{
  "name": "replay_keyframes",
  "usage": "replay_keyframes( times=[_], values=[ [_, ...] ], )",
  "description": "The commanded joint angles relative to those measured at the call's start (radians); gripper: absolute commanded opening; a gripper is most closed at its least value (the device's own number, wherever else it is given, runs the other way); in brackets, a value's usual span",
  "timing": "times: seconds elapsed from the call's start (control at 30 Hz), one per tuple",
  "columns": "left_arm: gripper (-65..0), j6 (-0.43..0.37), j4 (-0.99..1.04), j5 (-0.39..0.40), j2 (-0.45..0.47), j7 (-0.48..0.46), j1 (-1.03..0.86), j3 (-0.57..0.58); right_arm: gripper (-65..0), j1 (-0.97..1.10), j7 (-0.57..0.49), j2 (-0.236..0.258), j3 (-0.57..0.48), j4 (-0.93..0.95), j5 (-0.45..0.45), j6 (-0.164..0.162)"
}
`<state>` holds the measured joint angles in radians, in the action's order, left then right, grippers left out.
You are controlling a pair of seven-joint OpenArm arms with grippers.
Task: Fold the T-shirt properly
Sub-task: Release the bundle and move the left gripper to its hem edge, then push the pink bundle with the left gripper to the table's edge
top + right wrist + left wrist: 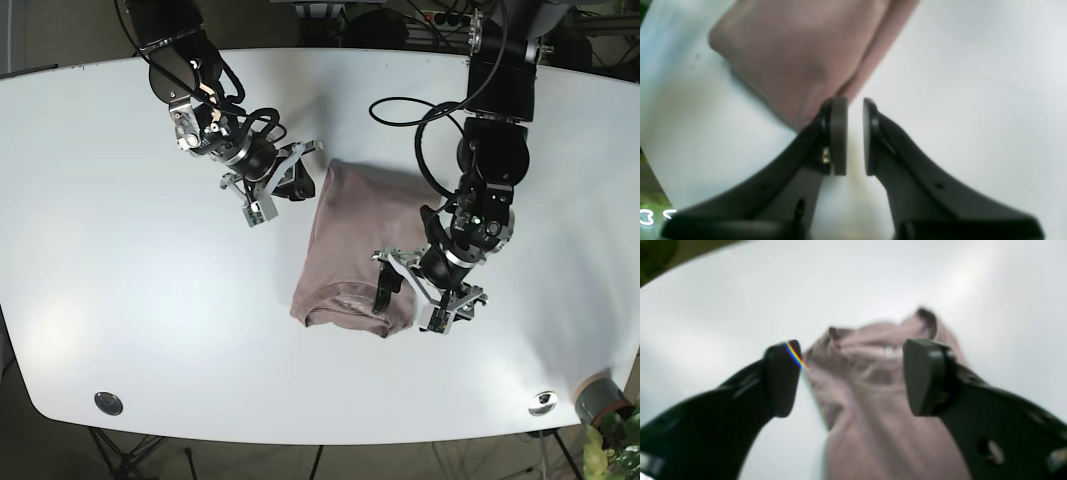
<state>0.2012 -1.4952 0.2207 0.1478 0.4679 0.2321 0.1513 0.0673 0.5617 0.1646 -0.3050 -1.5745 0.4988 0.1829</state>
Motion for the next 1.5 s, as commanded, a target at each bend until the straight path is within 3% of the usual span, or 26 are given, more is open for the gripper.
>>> replay_keyframes(
  times=[0.0, 0.17, 0.23, 0.53, 0.7, 0.87, 1.0, 1.17, 1.47],
  values=[
    [-11.7, -0.065, -0.029, 0.001, -0.021, -0.061, 0.019, 0.032, -57.7, -0.019, -0.016, 0.005, 0.003, -0.017, 0.007, 0.007],
    [-10.4, -0.202, -0.028, -0.001, -0.026, -0.128, 0.02, 0.127, -57.7, -0.022, -0.016, 0.005, 0.005, -0.017, 0.01, 0.005],
    [-10.4, -0.216, -0.012, -0.001, -0.027, -0.145, 0.022, 0.159, -57.7, -0.024, -0.016, 0.005, 0.005, -0.016, 0.008, 0.005],
    [-10.8, -0.217, 0.135, -0.002, -0.057, -0.192, 0.072, 0.232, -57.7, -0.017, -0.016, 0.003, 0.099, -0.016, 0.011, 0.008],
    [-10.8, -0.217, 0.236, -0.076, -0.076, -0.199, 0.082, 0.238, -57.7, 0.004, -0.016, 0.003, 0.16, -0.019, 0.011, 0.011],
    [-10.4, -0.216, 0.399, -0.151, -0.132, -0.308, 0.085, 0.238, -57.7, 0.006, -0.016, 0.003, 0.188, -0.02, 0.011, 0.011],
    [-10.4, -0.213, 0.615, -0.157, -0.132, -0.395, 0.092, 0.238, -57.7, 0.004, -0.016, 0.003, 0.188, -0.022, 0.011, 0.011],
    [-10.8, -0.128, 0.836, -0.163, -0.129, -0.541, 0.115, 0.235, -57.7, 0.002, -0.018, 0.002, 0.188, -0.022, 0.011, 0.011],
    [-10.8, -0.11, 0.848, -0.157, -0.089, -0.545, 0.115, 0.232, -57.7, 0.001, -0.019, 0.0, 0.188, -0.023, 0.011, 0.011]
  ],
)
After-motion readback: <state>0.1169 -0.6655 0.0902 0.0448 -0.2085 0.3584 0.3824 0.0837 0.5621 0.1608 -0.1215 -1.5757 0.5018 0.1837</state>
